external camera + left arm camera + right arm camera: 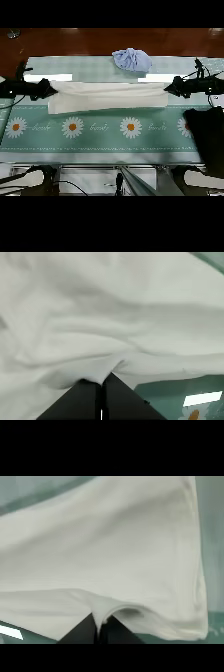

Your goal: Fold the shirts.

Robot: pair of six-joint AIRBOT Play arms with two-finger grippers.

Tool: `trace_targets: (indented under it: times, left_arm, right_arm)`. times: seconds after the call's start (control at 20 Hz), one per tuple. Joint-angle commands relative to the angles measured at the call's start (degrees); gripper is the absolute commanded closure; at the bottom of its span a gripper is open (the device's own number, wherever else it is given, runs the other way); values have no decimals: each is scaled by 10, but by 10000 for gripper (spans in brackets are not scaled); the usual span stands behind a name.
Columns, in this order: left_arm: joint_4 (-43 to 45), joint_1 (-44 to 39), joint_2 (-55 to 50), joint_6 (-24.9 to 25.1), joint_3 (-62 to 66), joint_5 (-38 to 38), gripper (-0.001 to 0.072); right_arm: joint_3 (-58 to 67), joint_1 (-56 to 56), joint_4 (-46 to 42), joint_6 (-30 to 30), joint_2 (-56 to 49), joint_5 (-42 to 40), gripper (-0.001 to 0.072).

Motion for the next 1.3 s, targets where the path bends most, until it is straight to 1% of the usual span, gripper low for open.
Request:
trace_targets:
  times: [0.0,0.15,0.2,0.25,0.3,0.35,0.4,0.5,0.55,0.6,0.7,0.75,0.8,0.85,0.9,0.95,1.0,1.1,1.25]
  left_arm:
    - [-3,-24,-113,-17,129,-19,658]
    - [-3,-31,-188,-28,196,-52,657]
    - [-3,-33,-205,-28,204,-59,655]
    - [-4,-35,-217,-28,205,-68,473]
    - [-2,-35,-223,-31,205,-88,-2]
    - [24,-26,-225,-32,211,-112,4]
    - [69,-13,-222,-41,223,-139,5]
    - [180,34,-197,-77,241,-180,5]
    - [211,63,-175,-84,240,-182,5]
    - [218,95,-148,-82,236,-176,5]
    - [196,142,-87,-76,211,-131,5]
    - [167,154,-47,-63,179,-92,5]
    - [131,155,-4,-33,137,-52,5]
    - [87,148,48,2,82,-14,5]
    - [50,136,95,25,26,18,5]
    - [23,120,140,43,-28,49,5]
    - [16,103,173,44,-68,70,5]
    - [7,68,212,44,-113,76,5]
    - [0,-5,212,44,-121,66,6]
  right_arm:
    - [66,6,22,8,-65,-16,694]
    - [97,11,47,10,-117,-17,693]
    - [99,12,56,8,-132,-28,672]
    - [100,13,64,8,-144,-32,387]
    - [100,12,72,2,-151,-28,68]
    - [105,3,74,-5,-153,-17,87]
    - [115,-14,73,-8,-153,5,87]
    - [137,-63,64,-17,-149,67,87]
    - [138,-93,60,-18,-148,93,87]
    - [137,-116,45,-12,-149,113,87]
    - [128,-127,6,-5,-149,117,87]
    - [121,-124,-7,-5,-150,107,87]
    - [116,-117,-6,-5,-156,98,87]
    - [117,-107,-4,-5,-166,94,87]
    - [117,-94,-3,-5,-177,89,88]
    - [117,-80,-4,6,-185,82,89]
    - [117,-61,-4,21,-192,75,89]
    - [117,-29,-3,24,-198,55,89]
    - [117,6,14,26,-202,43,92]
